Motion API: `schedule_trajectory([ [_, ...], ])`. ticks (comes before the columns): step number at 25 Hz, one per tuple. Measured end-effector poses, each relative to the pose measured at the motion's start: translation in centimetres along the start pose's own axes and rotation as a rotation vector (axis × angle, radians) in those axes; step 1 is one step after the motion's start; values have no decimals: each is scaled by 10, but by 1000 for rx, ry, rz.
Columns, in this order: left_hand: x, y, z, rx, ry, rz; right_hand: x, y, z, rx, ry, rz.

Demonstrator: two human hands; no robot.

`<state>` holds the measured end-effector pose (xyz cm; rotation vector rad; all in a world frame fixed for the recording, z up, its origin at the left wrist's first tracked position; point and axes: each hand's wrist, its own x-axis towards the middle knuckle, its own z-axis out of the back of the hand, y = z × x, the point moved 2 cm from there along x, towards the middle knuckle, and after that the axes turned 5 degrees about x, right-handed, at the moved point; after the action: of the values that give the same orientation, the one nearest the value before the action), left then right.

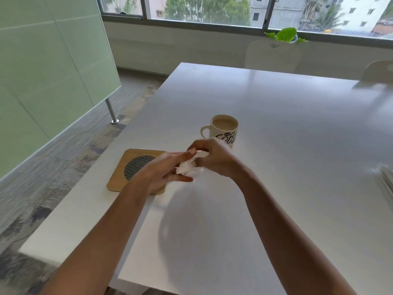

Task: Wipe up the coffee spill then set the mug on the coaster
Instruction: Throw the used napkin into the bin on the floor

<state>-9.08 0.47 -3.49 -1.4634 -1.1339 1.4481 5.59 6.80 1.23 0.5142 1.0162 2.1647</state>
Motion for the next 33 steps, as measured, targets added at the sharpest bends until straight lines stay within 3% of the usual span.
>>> schedule_trajectory([
  [5,-25,2,41,-123,-109,-10,8,20,-28,278,87,-52],
  [12,-89,10,121,16,-271,-160,25,65,-106,633,182,-196],
  [18,-163,32,198,175,-463,-179,37,120,-189,632,185,-140],
  [26,-279,81,305,250,-604,-94,43,199,-325,737,328,-65],
  [30,-320,114,336,238,-736,-52,46,218,-388,685,374,-42],
  [33,-335,143,343,286,-850,-34,50,215,-437,519,389,76],
])
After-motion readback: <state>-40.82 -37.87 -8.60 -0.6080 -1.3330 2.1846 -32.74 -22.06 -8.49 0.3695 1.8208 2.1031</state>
